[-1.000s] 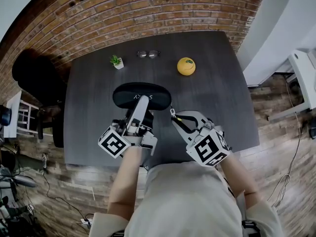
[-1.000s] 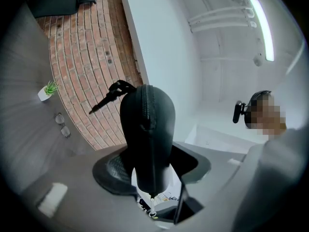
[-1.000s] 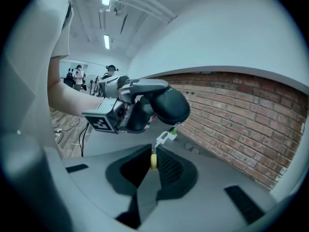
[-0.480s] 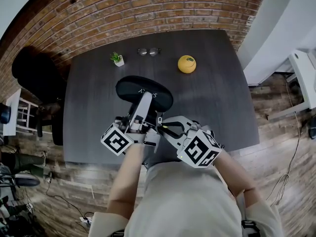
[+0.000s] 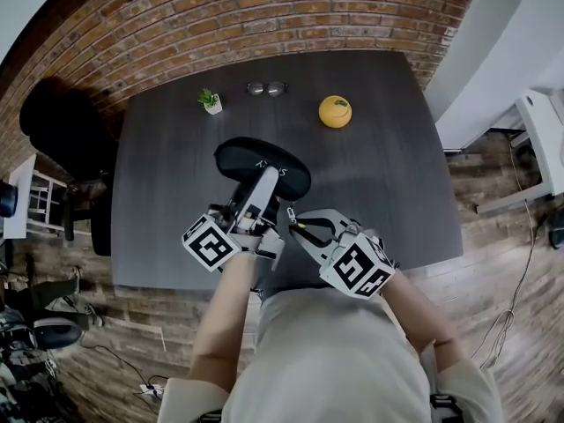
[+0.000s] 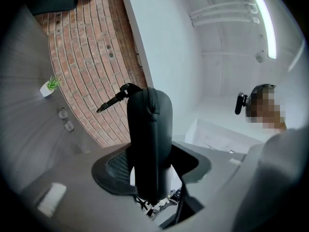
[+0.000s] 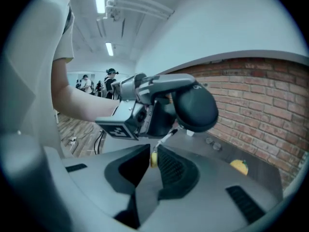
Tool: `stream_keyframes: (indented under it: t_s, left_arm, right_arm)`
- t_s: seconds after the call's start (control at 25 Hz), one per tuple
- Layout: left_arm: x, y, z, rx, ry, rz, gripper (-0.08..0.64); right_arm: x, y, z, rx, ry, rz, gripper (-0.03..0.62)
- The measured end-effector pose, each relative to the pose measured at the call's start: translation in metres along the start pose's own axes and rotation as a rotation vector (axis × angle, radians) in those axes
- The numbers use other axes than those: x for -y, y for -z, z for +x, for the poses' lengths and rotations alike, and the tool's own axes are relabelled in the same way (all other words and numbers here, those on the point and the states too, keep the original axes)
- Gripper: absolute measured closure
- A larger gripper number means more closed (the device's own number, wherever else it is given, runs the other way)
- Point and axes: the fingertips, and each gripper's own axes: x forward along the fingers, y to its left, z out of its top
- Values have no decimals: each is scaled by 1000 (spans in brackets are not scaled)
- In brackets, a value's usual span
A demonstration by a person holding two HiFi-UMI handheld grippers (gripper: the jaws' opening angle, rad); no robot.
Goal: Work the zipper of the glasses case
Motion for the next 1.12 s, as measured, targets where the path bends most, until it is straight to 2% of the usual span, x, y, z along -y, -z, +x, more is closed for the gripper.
stream_keyframes:
  t_s: [0.12, 0.24, 0.52, 0.64, 0.8, 0.92, 1.12]
  left_arm:
    - [-14, 11, -2, -37, -6, -40, 324]
    - [-33, 29, -5, -79, -29, -97, 321]
    - [-83, 102, -21, -246, -148, -245, 318]
    - [-104, 133, -26, -339, -192, -237, 316]
    - [-140, 162, -30, -423, -300, -204, 314]
    - [-161, 170, -26, -469, -378, -166, 314]
    - [-178, 170, -12, -521, -438, -121, 310]
  right_arm:
    - [6, 22, -11, 2, 13, 149, 469]
    - [15, 43, -24, -20, 47, 225, 436]
    - [30, 81, -45, -71, 138, 316, 449]
    - [31, 90, -46, -94, 143, 340, 456]
    - [32, 95, -44, -89, 149, 364, 457]
    - [34, 99, -45, -83, 153, 389, 459]
    - [37, 104, -45, -93, 147, 400, 461]
